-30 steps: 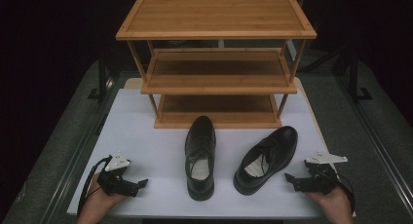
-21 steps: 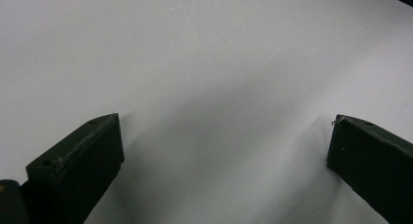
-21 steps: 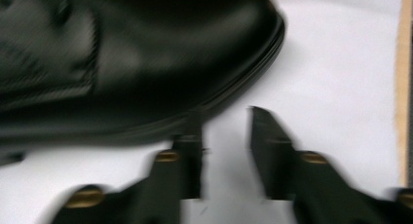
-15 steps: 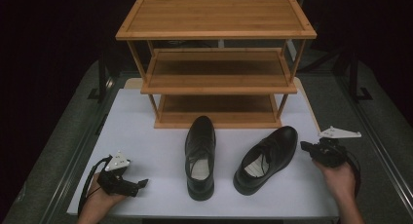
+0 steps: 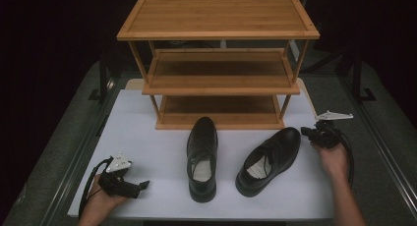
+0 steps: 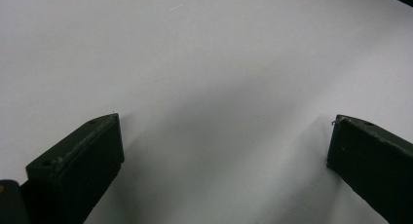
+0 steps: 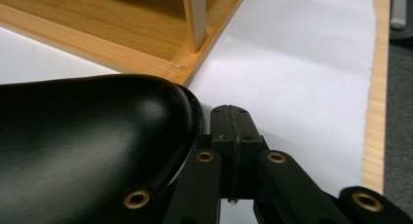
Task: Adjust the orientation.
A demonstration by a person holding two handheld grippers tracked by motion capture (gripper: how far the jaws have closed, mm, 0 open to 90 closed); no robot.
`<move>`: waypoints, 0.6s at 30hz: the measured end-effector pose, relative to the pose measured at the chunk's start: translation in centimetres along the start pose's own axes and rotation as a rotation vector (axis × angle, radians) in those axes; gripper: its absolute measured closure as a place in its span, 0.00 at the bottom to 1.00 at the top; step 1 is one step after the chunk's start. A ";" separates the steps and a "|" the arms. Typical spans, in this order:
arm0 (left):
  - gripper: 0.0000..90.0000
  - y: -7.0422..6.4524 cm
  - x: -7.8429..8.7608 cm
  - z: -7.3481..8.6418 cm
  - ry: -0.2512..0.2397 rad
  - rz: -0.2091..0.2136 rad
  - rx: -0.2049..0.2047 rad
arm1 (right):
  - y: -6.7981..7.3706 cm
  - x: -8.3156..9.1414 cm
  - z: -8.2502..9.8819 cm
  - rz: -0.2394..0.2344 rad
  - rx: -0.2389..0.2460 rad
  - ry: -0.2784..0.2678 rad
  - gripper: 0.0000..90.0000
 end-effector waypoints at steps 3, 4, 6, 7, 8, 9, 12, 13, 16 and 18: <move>0.00 0.0 0.0 0.0 0.002 0.004 0.002 | 0.1 -0.6 0.6 -0.020 -0.005 0.027 1.00; 0.00 0.0 0.0 0.0 0.003 0.004 0.003 | 0.2 -0.8 0.7 -0.031 -0.004 0.029 1.00; 0.00 0.0 0.0 0.0 0.000 0.004 0.004 | 0.2 -0.8 0.7 -0.032 -0.005 0.029 1.00; 0.00 0.0 0.0 0.0 0.003 0.005 0.004 | 0.3 -0.7 0.7 -0.040 -0.010 0.028 1.00; 0.00 0.0 0.0 0.0 0.003 0.005 0.004 | 0.4 -0.7 0.7 -0.041 -0.013 0.029 1.00; 0.00 0.0 0.0 0.0 0.003 0.006 0.004 | 0.4 -0.7 0.7 -0.044 -0.015 0.030 1.00; 0.00 0.0 0.0 0.0 0.006 0.007 0.005 | 0.9 -0.7 0.6 -0.054 -0.010 0.029 1.00; 0.00 0.0 0.0 0.0 0.005 0.007 0.005 | 1.2 -0.7 0.5 -0.060 -0.006 0.031 1.00; 0.00 0.0 0.0 0.0 0.006 0.006 0.004 | 1.8 -0.8 0.3 -0.069 0.008 0.035 1.00; 0.00 0.0 0.0 0.0 0.005 0.006 0.004 | 2.9 -0.8 0.1 -0.084 0.027 0.038 1.00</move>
Point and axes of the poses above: each handheld gripper's, and its own axes: x roughly backward along the jaws, z roughly out of its underside, y roughly to its left, the point moved 10 cm from there along -x, roughly forward along the jaws, and after that the axes turned 12 degrees about x, right-handed, at the moved point
